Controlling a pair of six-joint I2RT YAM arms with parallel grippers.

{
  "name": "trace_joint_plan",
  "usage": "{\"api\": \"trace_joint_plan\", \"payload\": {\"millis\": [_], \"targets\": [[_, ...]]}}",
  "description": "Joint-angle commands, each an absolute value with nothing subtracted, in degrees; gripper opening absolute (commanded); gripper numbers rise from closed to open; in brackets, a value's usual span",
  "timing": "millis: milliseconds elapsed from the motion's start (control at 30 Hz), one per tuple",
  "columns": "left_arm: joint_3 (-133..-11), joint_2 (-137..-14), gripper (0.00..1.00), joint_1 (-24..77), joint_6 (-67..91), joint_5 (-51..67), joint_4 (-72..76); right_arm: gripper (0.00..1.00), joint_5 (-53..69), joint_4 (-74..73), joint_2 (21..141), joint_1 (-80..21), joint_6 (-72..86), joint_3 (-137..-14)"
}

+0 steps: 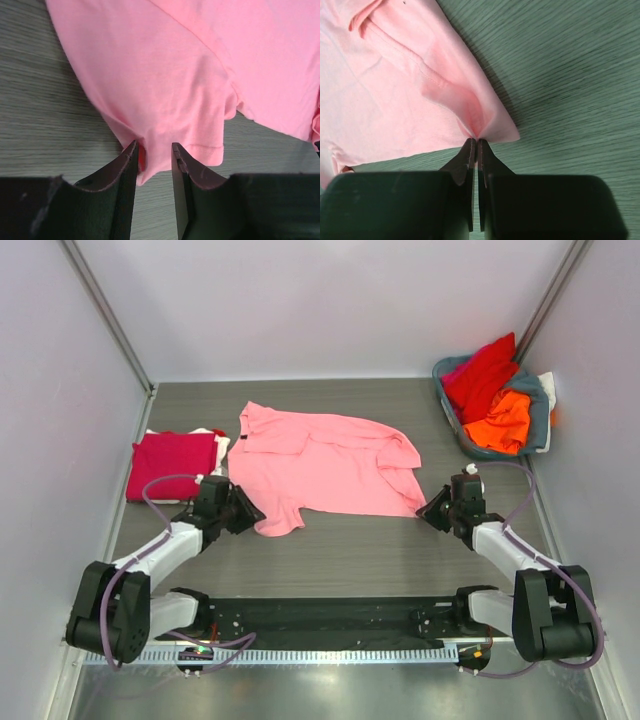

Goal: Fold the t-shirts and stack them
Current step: Flatten the tshirt out

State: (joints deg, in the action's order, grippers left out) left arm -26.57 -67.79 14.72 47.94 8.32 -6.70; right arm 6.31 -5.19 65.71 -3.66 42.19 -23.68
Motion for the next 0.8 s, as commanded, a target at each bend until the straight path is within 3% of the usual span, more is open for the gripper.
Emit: {"api": "trace_joint_plan", "payload": {"millis": [0,333,500,767], "targets": [[-26.54,-68.03,0.33,16.0,49.39,10.19,-3.25,0.01,5.71,-4.31,66.36,-3.43,42.19,-25.14],[-25.31,-62.06,0.32,17.75,53.44,10.2,-9.57,0.01,5.27,-4.39,66.45,-3.34,42.28,-24.96],[-24.52,-60.82,0.21,17.75,53.0,8.88,-11.07,0.01,5.54,-4.48,66.53,-3.34,42.36,-24.96],[-29.53,-62.67,0.23,17.75,50.01,2.12,-19.32,0.01,5.54,-5.27,65.22,-3.16,42.01,-24.96]]}}
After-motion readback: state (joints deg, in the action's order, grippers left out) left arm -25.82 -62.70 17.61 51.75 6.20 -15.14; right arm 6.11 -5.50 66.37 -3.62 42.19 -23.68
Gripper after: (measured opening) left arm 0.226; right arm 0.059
